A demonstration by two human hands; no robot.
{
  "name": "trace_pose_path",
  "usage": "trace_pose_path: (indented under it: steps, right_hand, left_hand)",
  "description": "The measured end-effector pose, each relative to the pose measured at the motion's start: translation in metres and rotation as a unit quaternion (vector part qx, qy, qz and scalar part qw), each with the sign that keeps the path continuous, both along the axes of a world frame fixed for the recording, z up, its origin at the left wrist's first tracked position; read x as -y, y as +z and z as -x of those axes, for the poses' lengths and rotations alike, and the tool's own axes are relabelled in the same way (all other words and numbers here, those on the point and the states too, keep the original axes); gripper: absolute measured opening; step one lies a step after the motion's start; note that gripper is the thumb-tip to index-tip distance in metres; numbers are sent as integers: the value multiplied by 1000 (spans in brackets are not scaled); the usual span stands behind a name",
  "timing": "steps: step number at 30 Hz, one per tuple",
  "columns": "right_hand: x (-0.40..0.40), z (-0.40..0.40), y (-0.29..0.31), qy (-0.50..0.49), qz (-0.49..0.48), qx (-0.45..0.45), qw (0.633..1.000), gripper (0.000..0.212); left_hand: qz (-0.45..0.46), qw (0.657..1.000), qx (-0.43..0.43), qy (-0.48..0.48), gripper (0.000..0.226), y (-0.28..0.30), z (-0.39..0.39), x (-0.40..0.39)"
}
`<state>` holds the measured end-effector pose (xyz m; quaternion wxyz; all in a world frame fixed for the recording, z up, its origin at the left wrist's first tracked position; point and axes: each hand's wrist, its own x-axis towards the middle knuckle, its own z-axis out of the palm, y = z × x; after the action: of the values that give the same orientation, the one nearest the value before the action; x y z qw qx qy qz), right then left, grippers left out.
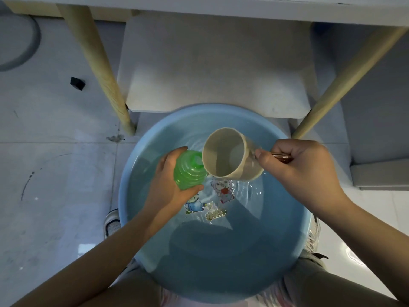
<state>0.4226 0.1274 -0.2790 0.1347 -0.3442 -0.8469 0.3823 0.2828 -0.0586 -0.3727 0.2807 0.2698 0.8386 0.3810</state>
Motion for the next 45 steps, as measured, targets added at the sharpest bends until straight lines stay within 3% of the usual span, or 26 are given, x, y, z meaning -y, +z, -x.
trace_pose_path:
  steps: [6, 45]
  right_hand:
    - [1, -1, 1, 9, -69, 2, 998, 40]
    - [4, 5, 6, 55, -281, -27, 958, 38]
  left_hand:
    - [-7, 1000, -1, -6, 85, 0, -1, -3]
    - [-35, 999, 17, -15, 80, -8, -1, -3]
